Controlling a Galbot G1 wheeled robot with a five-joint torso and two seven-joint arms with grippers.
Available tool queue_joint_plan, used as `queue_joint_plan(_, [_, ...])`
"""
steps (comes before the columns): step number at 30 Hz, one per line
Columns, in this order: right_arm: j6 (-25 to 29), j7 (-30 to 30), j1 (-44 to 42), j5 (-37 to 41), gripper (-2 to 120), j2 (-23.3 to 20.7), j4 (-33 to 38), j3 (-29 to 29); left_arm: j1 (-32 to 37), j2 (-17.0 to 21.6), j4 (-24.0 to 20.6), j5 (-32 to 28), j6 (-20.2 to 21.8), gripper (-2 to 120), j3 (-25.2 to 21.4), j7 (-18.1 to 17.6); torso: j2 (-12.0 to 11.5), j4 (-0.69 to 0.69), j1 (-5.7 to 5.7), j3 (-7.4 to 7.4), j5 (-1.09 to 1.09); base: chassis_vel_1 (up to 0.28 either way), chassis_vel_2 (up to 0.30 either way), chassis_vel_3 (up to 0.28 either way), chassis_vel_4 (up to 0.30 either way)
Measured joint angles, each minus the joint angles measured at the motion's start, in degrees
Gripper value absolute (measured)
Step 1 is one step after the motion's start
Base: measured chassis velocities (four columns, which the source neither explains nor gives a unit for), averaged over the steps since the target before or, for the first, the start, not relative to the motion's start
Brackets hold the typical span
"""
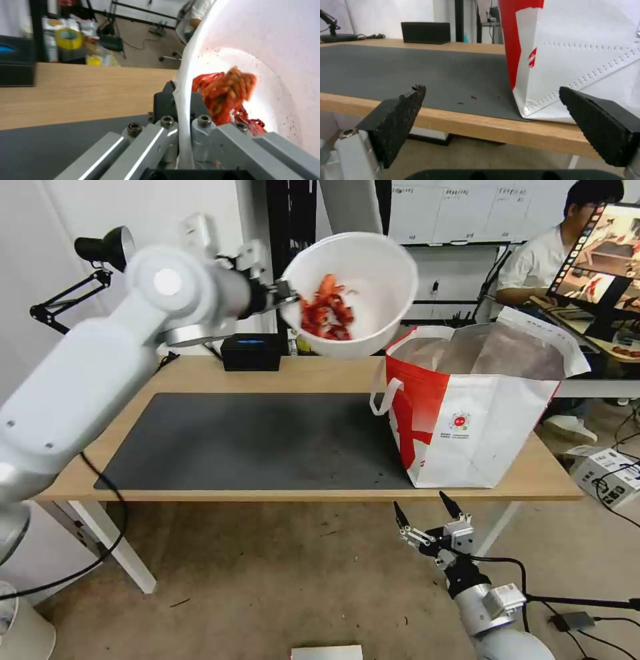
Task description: Pick up the trash from the table and place it into the takeout bag.
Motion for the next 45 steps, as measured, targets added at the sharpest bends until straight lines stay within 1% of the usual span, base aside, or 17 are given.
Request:
queue_joint_plan(3, [0.00, 0.00, 0.00, 0.00, 100, 0.00, 0.00, 0.00, -1.85, -4.78, 2.81, 0.65, -0.10, 0, 2.07, -0.11, 0.00, 0.00, 0.00, 0.00, 0.00, 0.000, 0.000, 0.000, 0.000])
queue_joint_plan(4, [0.00, 0.00, 0.00, 0.00, 100, 0.00, 0.00, 0.00, -1.85, -4.78, 2.81, 0.65, -0.10, 0, 2.07, -0.11, 0.00, 0.00, 0.00, 0.00, 0.00, 0.000, 0.000, 0.000, 0.000])
queue_joint_plan(7, [0.00, 0.00, 0.00, 0.00, 100, 0.00, 0.00, 0.00, -3.30, -9.02, 6.20, 1.96, -0.21, 0, 3.56, -0.11, 0.00, -0.01, 0.00, 0.00, 0.01, 0.000, 0.000, 0.000, 0.000])
queue_joint_plan(8, [0.00, 0.00, 0.00, 0.00, 100, 0.00, 0.00, 0.00, -3.30, -9.02, 6.20, 1.96, -0.21, 0, 3.56, -0.11, 0.00, -0.01, 0.00, 0.00, 0.01, 0.000, 0.000, 0.000, 0.000])
queue_joint_plan(11, [0.00, 0.00, 0.00, 0.00, 100, 0.00, 0.00, 0.00, -4.47, -13.69, 9.91, 3.85, -1.02, 0, 5.34, -0.16, 0.00, 0.00, -0.01, 0.00, 0.01, 0.000, 0.000, 0.000, 0.000])
queue_joint_plan(12, [0.00, 0.00, 0.00, 0.00, 100, 0.00, 0.00, 0.00, -4.47, -13.69, 9.91, 3.85, -1.02, 0, 5.34, -0.16, 0.00, 0.00, -0.01, 0.00, 0.01, 0.000, 0.000, 0.000, 0.000])
queue_joint_plan(16, [0.00, 0.00, 0.00, 0.00, 100, 0.00, 0.00, 0.00, -4.77, -20.10, 15.25, 8.25, -4.44, 0, 7.77, -0.27, 0.00, -0.01, 0.00, 0.00, 0.01, 0.000, 0.000, 0.000, 0.000])
queue_joint_plan(17, [0.00, 0.00, 0.00, 0.00, 100, 0.00, 0.00, 0.00, -4.77, -20.10, 15.25, 8.25, -4.44, 0, 7.77, -0.27, 0.00, -0.01, 0.00, 0.00, 0.01, 0.000, 0.000, 0.000, 0.000])
queue_joint_plan(23, [0.00, 0.00, 0.00, 0.00, 100, 0.00, 0.00, 0.00, -4.59, -26.85, 20.95, 14.97, -9.96, 0, 10.10, -0.29, 0.00, -0.01, 0.00, 0.00, 0.00, 0.000, 0.000, 0.000, 0.000])
queue_joint_plan(24, [0.00, 0.00, 0.00, 0.00, 100, 0.00, 0.00, 0.00, -4.59, -26.85, 20.95, 14.97, -9.96, 0, 10.10, -0.29, 0.00, -0.01, 0.00, 0.00, 0.00, 0.000, 0.000, 0.000, 0.000])
queue_joint_plan(26, [0.00, 0.00, 0.00, 0.00, 100, 0.00, 0.00, 0.00, -4.24, -28.78, 22.17, 19.28, -12.06, 0, 11.64, -0.27, 0.00, -0.01, -0.01, 0.00, 0.01, 0.000, 0.000, 0.000, 0.000])
queue_joint_plan(28, [0.00, 0.00, 0.00, 0.00, 100, 0.00, 0.00, 0.00, -4.01, -29.28, 22.33, 20.87, -12.64, 0, 12.26, -0.21, 0.00, -0.01, 0.00, 0.00, 0.01, 0.000, 0.000, 0.000, 0.000])
queue_joint_plan(31, [0.00, 0.00, 0.01, 0.00, 100, 0.00, 0.00, 0.00, -2.92, -30.47, 22.70, 27.02, -14.35, 0, 14.26, 0.27, 0.00, -0.01, -0.01, 0.00, 0.00, 0.000, 0.000, 0.000, 0.000])
queue_joint_plan(32, [0.00, 0.00, 0.01, 0.00, 100, 0.00, 0.00, 0.00, -2.92, -30.47, 22.70, 27.02, -14.35, 0, 14.26, 0.27, 0.00, -0.01, -0.01, 0.00, 0.00, 0.000, 0.000, 0.000, 0.000])
queue_joint_plan(35, [0.00, 0.00, 0.00, 0.00, 100, 0.00, 0.00, 0.00, -2.15, -30.02, 22.66, 33.83, -15.83, 0, 17.06, 2.15, 0.00, 0.00, -0.01, 0.00, 0.00, 0.000, 0.000, 0.000, 0.000])
queue_joint_plan(39, [0.00, 0.00, 0.00, 0.00, 100, 0.00, 0.00, 0.00, -1.91, -29.37, 22.28, 37.51, -16.19, 0, 18.90, 2.75, 0.00, 0.00, -0.01, 0.00, -0.01, 0.000, 0.000, 0.000, 0.000])
queue_joint_plan(45, [0.00, 0.00, 0.00, 0.00, 100, 0.00, 0.00, 0.00, -1.86, -27.73, 20.65, 39.24, -15.92, 0, 20.81, 4.54, 0.00, 0.00, -0.01, 0.00, -0.01, 0.000, 0.000, 0.000, 0.000])
